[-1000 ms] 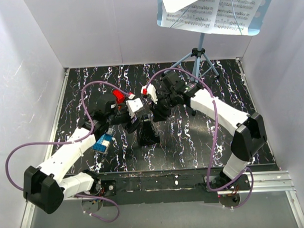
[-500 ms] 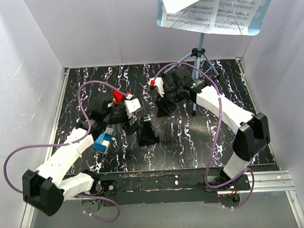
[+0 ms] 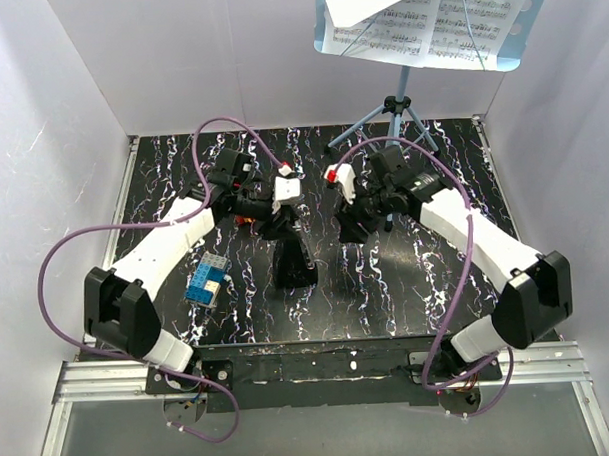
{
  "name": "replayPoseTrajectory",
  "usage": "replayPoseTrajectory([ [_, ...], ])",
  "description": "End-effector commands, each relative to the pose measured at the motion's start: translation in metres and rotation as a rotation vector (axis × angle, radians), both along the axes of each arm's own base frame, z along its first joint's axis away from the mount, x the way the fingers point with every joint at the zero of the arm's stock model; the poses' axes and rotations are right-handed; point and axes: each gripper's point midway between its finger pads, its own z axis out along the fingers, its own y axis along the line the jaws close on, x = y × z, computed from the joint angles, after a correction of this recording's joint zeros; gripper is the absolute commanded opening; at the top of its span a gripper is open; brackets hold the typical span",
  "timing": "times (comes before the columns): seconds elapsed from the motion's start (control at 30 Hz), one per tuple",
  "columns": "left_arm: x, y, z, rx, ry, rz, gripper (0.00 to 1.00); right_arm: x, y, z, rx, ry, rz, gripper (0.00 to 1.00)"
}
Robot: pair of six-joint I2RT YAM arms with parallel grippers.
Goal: Pack up the instrument practice props
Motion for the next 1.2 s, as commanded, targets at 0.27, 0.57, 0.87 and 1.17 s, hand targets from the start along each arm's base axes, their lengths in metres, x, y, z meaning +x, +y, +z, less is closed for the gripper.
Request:
replayPoseTrajectory([
  [0.27, -0.009, -0.002, -0.003, 0.066, -0.046, -0.257, 0.48, -0.005, -0.037, 0.007, 0.015, -0.083, -0.066, 0.64],
  [0.57, 0.006, -0.003, 0.022, 0.038, -0.317, -0.212, 0.85, -0.012, -0.004, 0.032, 0.142, -0.09, 0.172, 0.79],
  [0.87, 0.021, 0.06, 0.062, 0.053, -0.353, 0.364, 0.98, -0.003, 0.07, 0.057, 0.258, -0.078, 0.262, 0.93],
  [1.17, 0.021, 0.134, 0.053, 0.086, -0.318, 0.85, 0.98, -0.01, 0.12, 0.048, 0.262, 0.032, 0.17, 0.91],
])
